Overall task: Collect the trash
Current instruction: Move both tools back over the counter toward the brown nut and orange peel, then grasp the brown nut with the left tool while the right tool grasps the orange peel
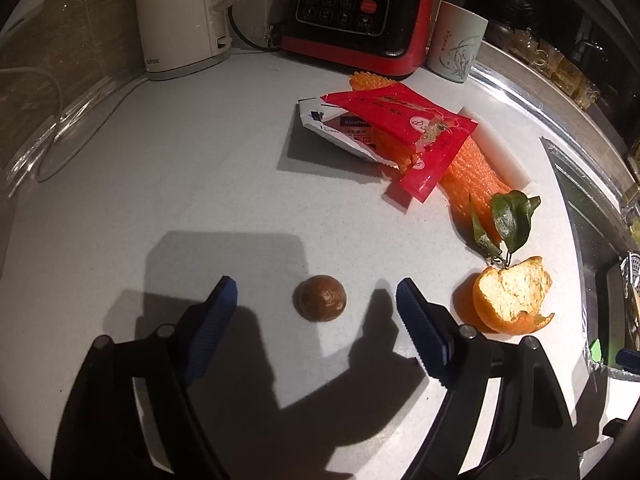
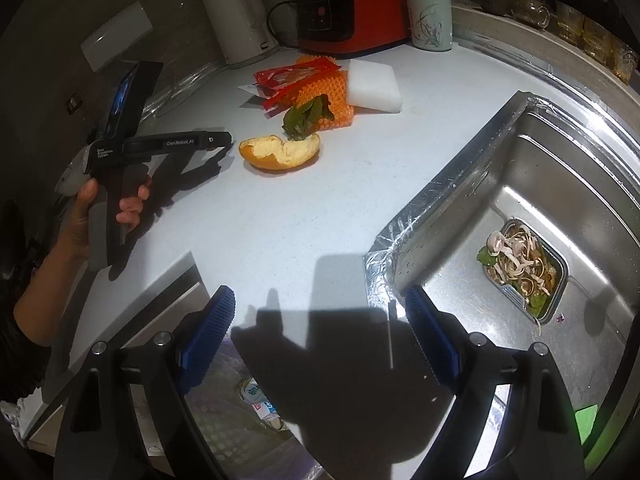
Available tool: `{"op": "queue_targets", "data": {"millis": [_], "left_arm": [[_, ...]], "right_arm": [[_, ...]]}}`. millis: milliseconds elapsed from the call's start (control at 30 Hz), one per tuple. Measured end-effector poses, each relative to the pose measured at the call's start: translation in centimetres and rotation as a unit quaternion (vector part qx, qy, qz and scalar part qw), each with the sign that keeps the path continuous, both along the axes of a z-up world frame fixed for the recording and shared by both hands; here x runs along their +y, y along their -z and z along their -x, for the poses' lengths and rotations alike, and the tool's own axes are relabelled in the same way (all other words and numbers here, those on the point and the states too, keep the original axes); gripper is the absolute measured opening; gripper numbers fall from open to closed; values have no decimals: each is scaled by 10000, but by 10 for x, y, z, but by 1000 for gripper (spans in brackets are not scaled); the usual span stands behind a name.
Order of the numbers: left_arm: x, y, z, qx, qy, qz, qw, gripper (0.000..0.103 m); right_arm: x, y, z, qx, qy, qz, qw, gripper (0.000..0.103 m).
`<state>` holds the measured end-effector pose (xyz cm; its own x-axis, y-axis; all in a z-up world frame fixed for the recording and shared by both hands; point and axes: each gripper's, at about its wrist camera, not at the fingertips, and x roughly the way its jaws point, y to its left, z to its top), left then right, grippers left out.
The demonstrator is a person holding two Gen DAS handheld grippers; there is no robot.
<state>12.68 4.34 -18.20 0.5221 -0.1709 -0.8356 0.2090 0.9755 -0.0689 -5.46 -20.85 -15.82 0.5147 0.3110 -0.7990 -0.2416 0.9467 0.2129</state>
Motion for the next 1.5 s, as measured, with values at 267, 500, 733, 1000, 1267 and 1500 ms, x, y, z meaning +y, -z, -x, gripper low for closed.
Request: {"op": "queue_targets", "data": {"millis": [267, 500, 733, 1000, 1267, 1500], "left_arm": [[2, -2, -1, -122, -5, -77, 9999, 44], [3, -3, 3, -179, 57, -196, 9996, 24], [3, -2, 8, -183, 82, -158, 9997, 24], [6, -5, 15, -165, 101, -84, 9998, 24], [2, -29, 43, -355, 195, 3, 9992, 24], [3, -44, 72, -387, 216, 144, 9989, 24]], "right_arm": [[-6, -1, -7, -6, 22, -50, 10000, 87], [3, -1, -5, -11, -52, -18, 10000, 87], [15, -4, -3, -63, -172, 115, 9998, 87], [28, -11, -17, -315, -242, 274, 9988, 87], [76, -13, -57, -945, -748, 671, 9904, 87], [115, 10, -96, -981, -1353, 1164, 9790, 58]]}}
